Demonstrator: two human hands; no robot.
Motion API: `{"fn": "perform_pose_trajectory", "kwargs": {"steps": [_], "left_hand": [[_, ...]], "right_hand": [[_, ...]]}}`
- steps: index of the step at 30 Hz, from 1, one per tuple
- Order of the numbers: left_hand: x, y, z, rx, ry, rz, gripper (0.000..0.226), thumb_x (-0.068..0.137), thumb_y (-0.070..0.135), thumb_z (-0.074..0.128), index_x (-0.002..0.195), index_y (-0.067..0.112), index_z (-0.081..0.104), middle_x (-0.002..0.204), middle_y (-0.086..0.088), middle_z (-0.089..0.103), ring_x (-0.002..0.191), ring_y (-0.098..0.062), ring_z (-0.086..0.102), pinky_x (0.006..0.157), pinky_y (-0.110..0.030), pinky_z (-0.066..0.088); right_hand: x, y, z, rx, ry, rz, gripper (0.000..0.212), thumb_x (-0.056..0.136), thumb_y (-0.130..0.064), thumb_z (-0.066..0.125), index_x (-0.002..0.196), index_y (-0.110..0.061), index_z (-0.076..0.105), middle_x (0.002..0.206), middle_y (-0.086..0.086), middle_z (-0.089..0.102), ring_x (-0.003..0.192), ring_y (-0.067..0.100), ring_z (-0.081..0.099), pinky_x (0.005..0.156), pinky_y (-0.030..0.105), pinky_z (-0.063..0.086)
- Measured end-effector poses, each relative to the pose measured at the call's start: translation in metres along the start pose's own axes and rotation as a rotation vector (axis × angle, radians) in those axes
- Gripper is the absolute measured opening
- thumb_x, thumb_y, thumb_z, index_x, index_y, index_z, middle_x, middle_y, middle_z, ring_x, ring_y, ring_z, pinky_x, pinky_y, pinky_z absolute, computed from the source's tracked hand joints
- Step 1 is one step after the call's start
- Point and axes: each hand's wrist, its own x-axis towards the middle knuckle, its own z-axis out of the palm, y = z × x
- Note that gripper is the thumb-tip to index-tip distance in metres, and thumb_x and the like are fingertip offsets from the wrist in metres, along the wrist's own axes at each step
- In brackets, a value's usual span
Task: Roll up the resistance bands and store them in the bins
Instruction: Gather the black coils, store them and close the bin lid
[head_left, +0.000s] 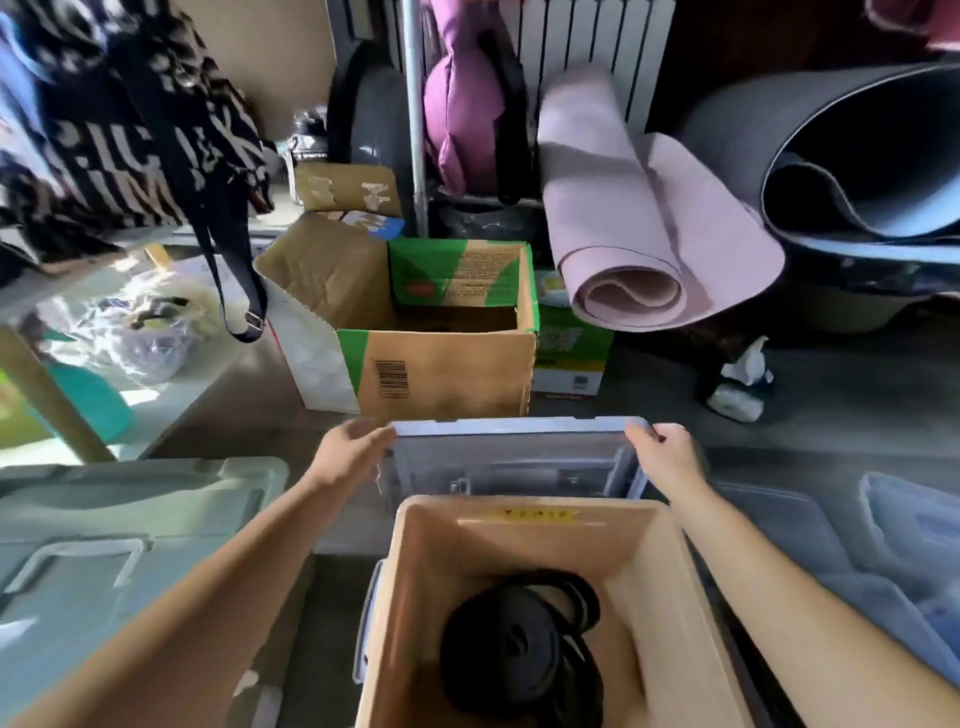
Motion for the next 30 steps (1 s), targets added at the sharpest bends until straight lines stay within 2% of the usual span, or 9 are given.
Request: {"fn": "perform_pose_trajectory", "kwargs": {"steps": [4, 8, 11, 13, 17, 19, 23, 25, 30], "left_hand": [[-0.039, 0.01, -0.001, -0.033, 0.175, 0.063, 0.008, 0.08, 0.025, 0.065, 0.072, 0.022, 0.064, 0.064, 0.0, 0.055, 0.063, -0.015, 0.048, 0.07, -0.032, 0.044], [-0.066, 0.027, 0.005, -0.222, 0.287, -0.129, 0.031, 0.082, 0.015, 0.064, 0.053, 0.02, 0.054, 0.047, 0.002, 0.043, 0.047, -0.013, 0.037, 0.056, -0.027, 0.034], [-0.092, 0.037, 0.012, -0.198, 0.228, -0.119, 0.026, 0.087, 0.011, 0.06, 0.063, 0.019, 0.065, 0.059, 0.005, 0.061, 0.049, -0.004, 0.053, 0.062, -0.024, 0.039], [-0.113, 0.035, 0.008, -0.138, 0.176, -0.092, 0.011, 0.085, 0.015, 0.063, 0.085, 0.021, 0.072, 0.086, 0.003, 0.068, 0.076, -0.006, 0.062, 0.077, -0.026, 0.045], [-0.156, 0.003, -0.002, 0.046, 0.054, -0.221, 0.043, 0.085, 0.016, 0.066, 0.127, 0.012, 0.056, 0.123, 0.0, 0.058, 0.114, -0.018, 0.054, 0.107, -0.034, 0.037], [-0.177, -0.022, -0.003, 0.08, 0.021, -0.236, 0.036, 0.088, 0.01, 0.062, 0.124, 0.012, 0.059, 0.12, -0.002, 0.062, 0.109, -0.018, 0.058, 0.104, -0.035, 0.041], [-0.198, -0.058, -0.008, 0.059, 0.039, -0.208, 0.022, 0.088, 0.001, 0.059, 0.1, 0.017, 0.067, 0.098, -0.002, 0.072, 0.078, -0.004, 0.066, 0.065, -0.013, 0.051], [-0.198, -0.069, -0.01, 0.117, 0.038, -0.177, 0.024, 0.088, 0.003, 0.059, 0.105, 0.019, 0.065, 0.099, 0.0, 0.072, 0.079, -0.008, 0.064, 0.065, -0.016, 0.053], [-0.164, -0.092, -0.019, 0.43, 0.012, -0.075, 0.045, 0.084, 0.029, 0.068, 0.124, 0.014, 0.056, 0.088, 0.007, 0.068, 0.078, -0.015, 0.067, 0.073, -0.035, 0.054]], "right_hand": [[-0.01, 0.017, -0.034, 0.237, -0.017, 0.111, 0.044, 0.09, -0.044, 0.053, 0.064, -0.009, 0.052, 0.069, 0.01, 0.054, 0.073, 0.027, 0.052, 0.067, 0.033, 0.035], [-0.035, 0.027, -0.046, 0.464, -0.02, 0.198, 0.029, 0.085, -0.037, 0.066, 0.066, -0.016, 0.06, 0.067, 0.002, 0.06, 0.067, 0.02, 0.057, 0.066, 0.032, 0.042], [-0.056, 0.044, -0.057, 0.581, -0.001, 0.29, 0.026, 0.076, -0.041, 0.073, 0.07, -0.02, 0.059, 0.073, -0.003, 0.064, 0.074, 0.018, 0.062, 0.081, 0.033, 0.049], [-0.069, 0.059, -0.069, 0.592, -0.012, 0.284, 0.022, 0.074, -0.039, 0.075, 0.075, -0.019, 0.065, 0.08, -0.003, 0.068, 0.08, 0.019, 0.065, 0.089, 0.037, 0.051], [-0.11, 0.085, -0.089, 0.49, -0.049, 0.171, 0.015, 0.085, -0.015, 0.066, 0.097, -0.024, 0.071, 0.105, -0.004, 0.066, 0.098, 0.015, 0.058, 0.088, 0.03, 0.045], [-0.13, 0.098, -0.09, 0.432, -0.048, 0.113, 0.027, 0.086, -0.009, 0.064, 0.112, -0.016, 0.068, 0.106, 0.0, 0.065, 0.098, 0.016, 0.058, 0.085, 0.027, 0.043], [-0.158, 0.125, -0.087, 0.372, -0.073, 0.113, 0.03, 0.085, -0.001, 0.063, 0.114, -0.009, 0.065, 0.099, -0.001, 0.066, 0.088, 0.003, 0.064, 0.074, 0.009, 0.049], [-0.169, 0.136, -0.088, 0.371, -0.084, 0.125, 0.03, 0.084, 0.005, 0.062, 0.109, -0.012, 0.065, 0.095, -0.006, 0.066, 0.074, -0.011, 0.062, 0.068, 0.002, 0.047], [-0.175, 0.147, -0.085, 0.212, -0.074, 0.109, 0.014, 0.082, -0.006, 0.069, 0.092, -0.015, 0.071, 0.092, -0.003, 0.07, 0.087, 0.015, 0.064, 0.065, 0.005, 0.046]]}}
